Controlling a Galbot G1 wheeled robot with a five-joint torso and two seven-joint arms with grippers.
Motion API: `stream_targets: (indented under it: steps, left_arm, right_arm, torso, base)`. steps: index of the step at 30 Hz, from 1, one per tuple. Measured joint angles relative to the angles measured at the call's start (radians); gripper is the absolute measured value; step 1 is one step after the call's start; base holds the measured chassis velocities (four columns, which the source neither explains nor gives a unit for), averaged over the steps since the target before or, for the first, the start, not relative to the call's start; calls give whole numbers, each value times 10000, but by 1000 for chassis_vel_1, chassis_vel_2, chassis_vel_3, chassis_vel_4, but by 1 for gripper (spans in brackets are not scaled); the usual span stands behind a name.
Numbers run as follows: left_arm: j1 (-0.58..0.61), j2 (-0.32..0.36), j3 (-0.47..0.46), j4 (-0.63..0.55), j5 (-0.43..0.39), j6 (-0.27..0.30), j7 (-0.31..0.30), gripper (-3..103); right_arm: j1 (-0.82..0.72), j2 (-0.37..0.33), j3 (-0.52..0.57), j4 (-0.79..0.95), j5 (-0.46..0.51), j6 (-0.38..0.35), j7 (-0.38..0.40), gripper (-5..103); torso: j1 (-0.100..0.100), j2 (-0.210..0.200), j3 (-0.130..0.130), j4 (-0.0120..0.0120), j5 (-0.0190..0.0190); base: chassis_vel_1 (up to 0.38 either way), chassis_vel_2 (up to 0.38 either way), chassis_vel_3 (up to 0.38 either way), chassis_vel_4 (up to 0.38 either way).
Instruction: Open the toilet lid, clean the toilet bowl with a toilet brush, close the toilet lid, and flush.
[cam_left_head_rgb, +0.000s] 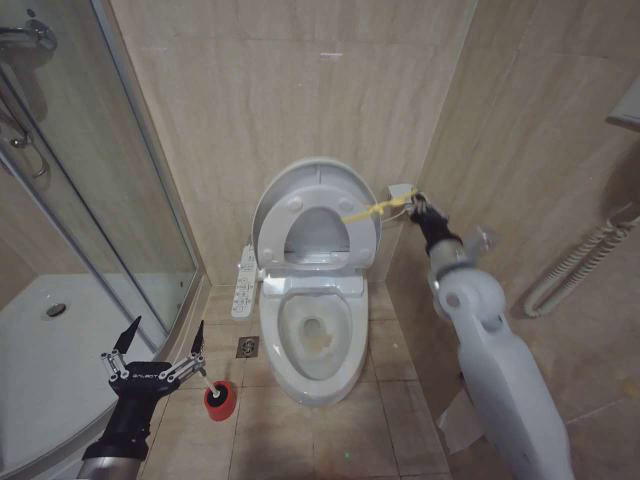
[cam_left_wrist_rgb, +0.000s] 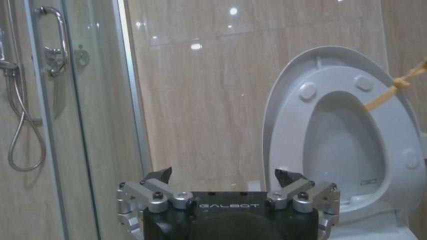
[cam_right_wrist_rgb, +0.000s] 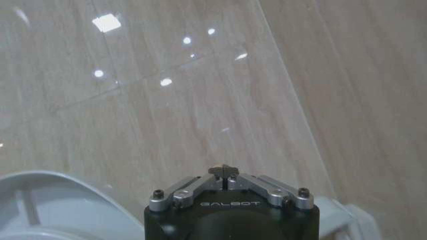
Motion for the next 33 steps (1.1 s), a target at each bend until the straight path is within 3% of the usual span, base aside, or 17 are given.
stream_targets:
  steps: [15,24,27,33]
  left_arm:
    - [0,0,0,0,0,0,0,100]
    - [0,0,0,0,0,0,0,100]
    - [0,-1,0,0,0,0,0,100]
    - [0,0,0,0,0,0,0,100]
  right_arm:
    - [3404,993,-1869,-4557,-1616,1832,-721,0]
    - [3785,1279,-2249,-5446,-2034,2368,-1076,0]
    - [4102,1375,-2512,-6138,-2057,2864,-1225,0]
    - [4154,1314,-2527,-6195,-2014,2864,-1254,0]
  torso:
    - [-2,2,-2,-10,0]
    - [-4,2,-2,-8,1]
    - [-3,2,-3,0,1]
    - [-3,2,-2,-4,2]
  base:
    - [0,0,0,0]
    - [0,0,0,0]
    - [0,0,0,0]
    - [0,0,0,0]
